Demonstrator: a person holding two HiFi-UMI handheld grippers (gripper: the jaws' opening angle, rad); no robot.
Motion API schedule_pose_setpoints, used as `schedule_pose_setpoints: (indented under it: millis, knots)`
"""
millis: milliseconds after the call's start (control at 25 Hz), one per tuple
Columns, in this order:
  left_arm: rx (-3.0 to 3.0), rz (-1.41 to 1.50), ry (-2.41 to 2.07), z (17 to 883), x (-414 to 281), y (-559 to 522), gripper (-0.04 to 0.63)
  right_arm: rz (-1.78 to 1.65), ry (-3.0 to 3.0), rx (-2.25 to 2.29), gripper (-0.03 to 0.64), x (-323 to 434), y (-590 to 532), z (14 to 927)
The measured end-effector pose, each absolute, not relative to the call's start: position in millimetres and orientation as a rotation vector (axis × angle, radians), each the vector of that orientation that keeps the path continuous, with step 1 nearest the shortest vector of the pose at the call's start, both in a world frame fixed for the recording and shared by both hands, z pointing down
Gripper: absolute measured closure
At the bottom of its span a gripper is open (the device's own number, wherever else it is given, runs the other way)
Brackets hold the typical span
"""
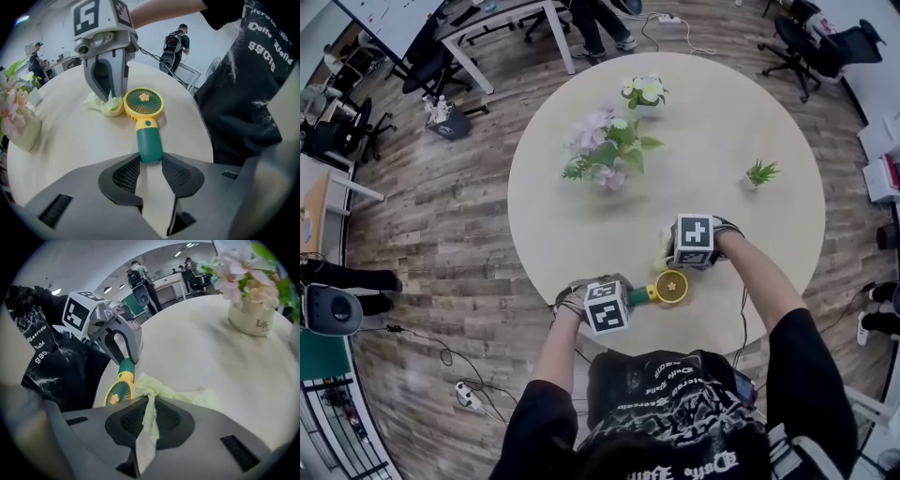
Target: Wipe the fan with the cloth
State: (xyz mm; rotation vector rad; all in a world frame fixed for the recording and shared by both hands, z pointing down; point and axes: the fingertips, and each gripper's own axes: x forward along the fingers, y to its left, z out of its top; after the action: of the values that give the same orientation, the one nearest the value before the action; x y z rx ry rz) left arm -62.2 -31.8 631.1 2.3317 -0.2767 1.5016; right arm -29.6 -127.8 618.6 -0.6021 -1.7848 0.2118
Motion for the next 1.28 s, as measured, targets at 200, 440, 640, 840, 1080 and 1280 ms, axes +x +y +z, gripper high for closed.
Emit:
schedule_pose_setpoints:
  millis: [200, 440, 640, 840, 1080, 1280]
  knots:
    - [2.328, 1.483, -0.239, 631, -60, -31, 0.426, -0.124, -1.763, -0.768, 0.578, -73, -112, 623]
    - [2.327, 1.489, -0.243, 630, -58, -33, 0.428, -0.129, -1.442, -0.889, 0.578, -39, -88, 620]
    - [2.313, 1.444, -0.293, 631, -58, -35, 0.430, -0.085, -1.459, -0.902, 0.579, -55, -72, 625]
    - [2.307, 1.419, -0.339, 631, -58, -36, 0.430, 0.060, -1.591, -0.776, 0.580, -69, -75, 624]
    - [2.286, 1.432, -0.354, 631, -58, -36, 0.430, 0.225, -1.673, -0.791, 0.580, -80, -59, 612]
    - [2.274, 1.459, -0.350, 632, -57, -37, 0.430, 0.085, -1.450, -0.923, 0.580, -71, -52, 608]
